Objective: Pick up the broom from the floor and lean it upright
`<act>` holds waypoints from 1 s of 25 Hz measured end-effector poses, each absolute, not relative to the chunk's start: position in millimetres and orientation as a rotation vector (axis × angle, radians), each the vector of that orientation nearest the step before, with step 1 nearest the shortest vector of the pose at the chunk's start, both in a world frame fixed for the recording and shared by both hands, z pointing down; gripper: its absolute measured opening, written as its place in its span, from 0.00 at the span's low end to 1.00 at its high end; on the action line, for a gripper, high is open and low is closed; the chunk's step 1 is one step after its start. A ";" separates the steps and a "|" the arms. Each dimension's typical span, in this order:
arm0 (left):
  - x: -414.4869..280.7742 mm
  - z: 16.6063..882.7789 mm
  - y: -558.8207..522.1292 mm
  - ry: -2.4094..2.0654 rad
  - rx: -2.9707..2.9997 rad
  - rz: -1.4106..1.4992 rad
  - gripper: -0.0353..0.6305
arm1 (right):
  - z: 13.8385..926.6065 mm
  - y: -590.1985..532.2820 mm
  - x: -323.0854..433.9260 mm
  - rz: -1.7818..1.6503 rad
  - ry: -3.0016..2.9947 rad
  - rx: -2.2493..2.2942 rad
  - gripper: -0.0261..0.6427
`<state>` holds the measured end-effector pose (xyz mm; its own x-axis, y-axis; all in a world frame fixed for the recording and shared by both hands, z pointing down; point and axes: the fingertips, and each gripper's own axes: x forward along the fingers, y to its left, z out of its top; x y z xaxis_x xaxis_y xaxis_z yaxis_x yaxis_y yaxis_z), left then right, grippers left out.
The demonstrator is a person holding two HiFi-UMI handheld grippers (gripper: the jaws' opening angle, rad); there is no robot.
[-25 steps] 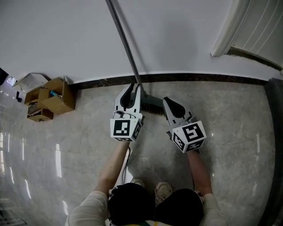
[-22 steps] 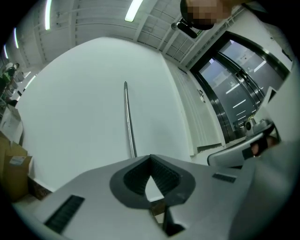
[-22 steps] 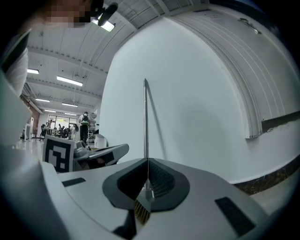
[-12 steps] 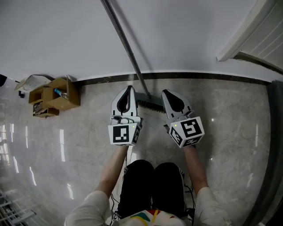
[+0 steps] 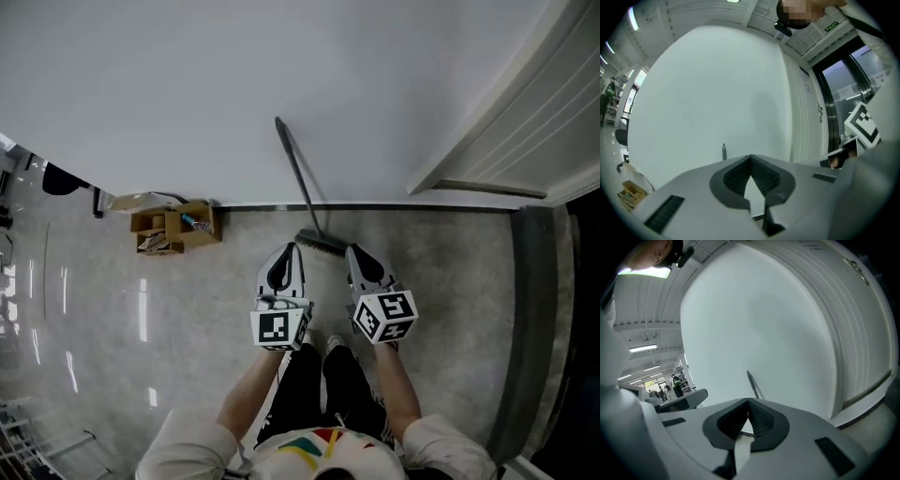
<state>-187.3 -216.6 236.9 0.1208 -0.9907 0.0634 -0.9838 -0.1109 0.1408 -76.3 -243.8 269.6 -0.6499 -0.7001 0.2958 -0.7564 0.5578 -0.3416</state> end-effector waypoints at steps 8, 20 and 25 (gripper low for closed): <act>-182.2 52.0 -126.5 -2.063 2.122 -0.147 0.12 | 59.6 -146.2 -60.1 0.531 -2.675 1.159 0.06; -184.8 36.9 -58.8 -2.113 2.174 -0.148 0.12 | 44.8 -85.6 -71.5 0.357 -2.738 1.005 0.06; -190.6 33.2 -65.0 -2.141 2.181 -0.144 0.12 | 45.7 -91.2 -80.3 0.350 -2.744 0.985 0.06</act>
<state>-190.6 -65.0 33.2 0.0176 -0.9998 -0.0097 -0.9921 -0.0187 0.1244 -80.3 -91.2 45.7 -0.7562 -0.5961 0.2698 -0.6447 0.7492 -0.1517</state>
